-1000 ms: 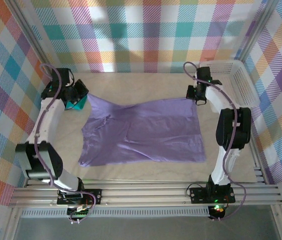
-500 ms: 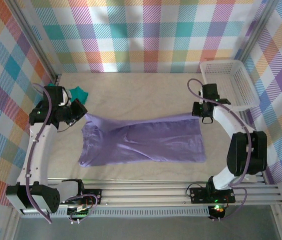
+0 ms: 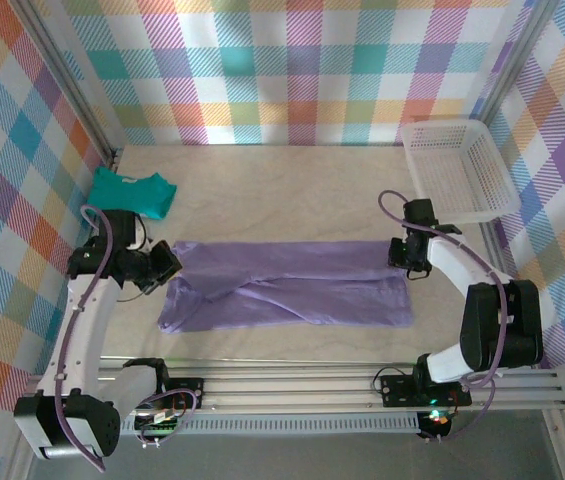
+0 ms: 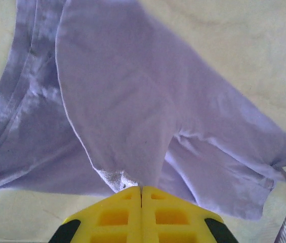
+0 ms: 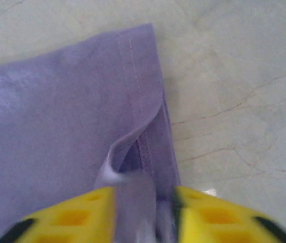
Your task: Fold the inside-out t-shirt
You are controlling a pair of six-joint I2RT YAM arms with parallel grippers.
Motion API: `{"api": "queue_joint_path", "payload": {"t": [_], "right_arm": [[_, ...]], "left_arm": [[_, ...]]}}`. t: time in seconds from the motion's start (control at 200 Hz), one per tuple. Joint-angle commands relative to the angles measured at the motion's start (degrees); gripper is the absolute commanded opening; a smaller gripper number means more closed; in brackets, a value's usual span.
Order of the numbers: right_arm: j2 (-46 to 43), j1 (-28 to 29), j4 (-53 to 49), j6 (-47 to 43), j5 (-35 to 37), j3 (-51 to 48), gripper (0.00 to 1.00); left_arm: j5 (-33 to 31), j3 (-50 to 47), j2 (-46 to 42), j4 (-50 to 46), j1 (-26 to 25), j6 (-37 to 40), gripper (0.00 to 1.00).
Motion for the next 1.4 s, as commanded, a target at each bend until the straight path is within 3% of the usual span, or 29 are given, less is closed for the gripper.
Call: {"api": "queue_joint_path", "payload": {"t": [0.0,0.095,0.17,0.325,0.48,0.635,0.75,0.975,1.229,1.394], "right_arm": [[-7.65,6.93,3.96,-3.93,3.63,-2.00,0.50],[-16.32,18.01,15.95,-12.26,-4.12,-6.87,0.65],[-16.08,28.90,23.99,-14.07,-4.72,-7.98,0.80],[-2.33,49.06,44.22,-16.55,0.33,-5.40,0.91],[14.94,59.58,56.26,-19.62,6.80,4.32,1.00],[27.13,62.93,62.49,-19.95,12.31,12.18,1.00],[33.34,64.50,62.55,-22.62,20.48,17.69,1.00],[36.63,65.44,59.58,-21.41,36.40,20.88,0.98],[28.04,66.76,49.65,-17.93,39.21,15.74,0.62],[24.70,66.82,44.15,-17.42,34.89,13.75,0.44]], "left_arm": [[2.90,-1.77,0.05,0.97,0.46,-0.03,0.00],[3.47,-0.27,0.24,0.93,0.47,-0.34,0.00],[3.39,0.74,0.64,0.51,0.47,-0.03,0.00],[3.89,-0.03,1.10,1.78,0.47,-0.48,0.00],[4.44,-0.44,1.34,2.68,0.47,-0.55,0.00],[5.09,-0.96,1.44,3.14,0.49,-0.07,0.00],[5.48,-1.36,1.72,3.40,0.46,0.01,0.00],[4.82,-1.14,1.69,3.44,0.51,-0.21,0.00],[3.49,-1.80,1.66,3.32,0.59,0.34,0.00],[2.09,-2.90,0.83,2.71,0.64,0.74,0.00]]}}
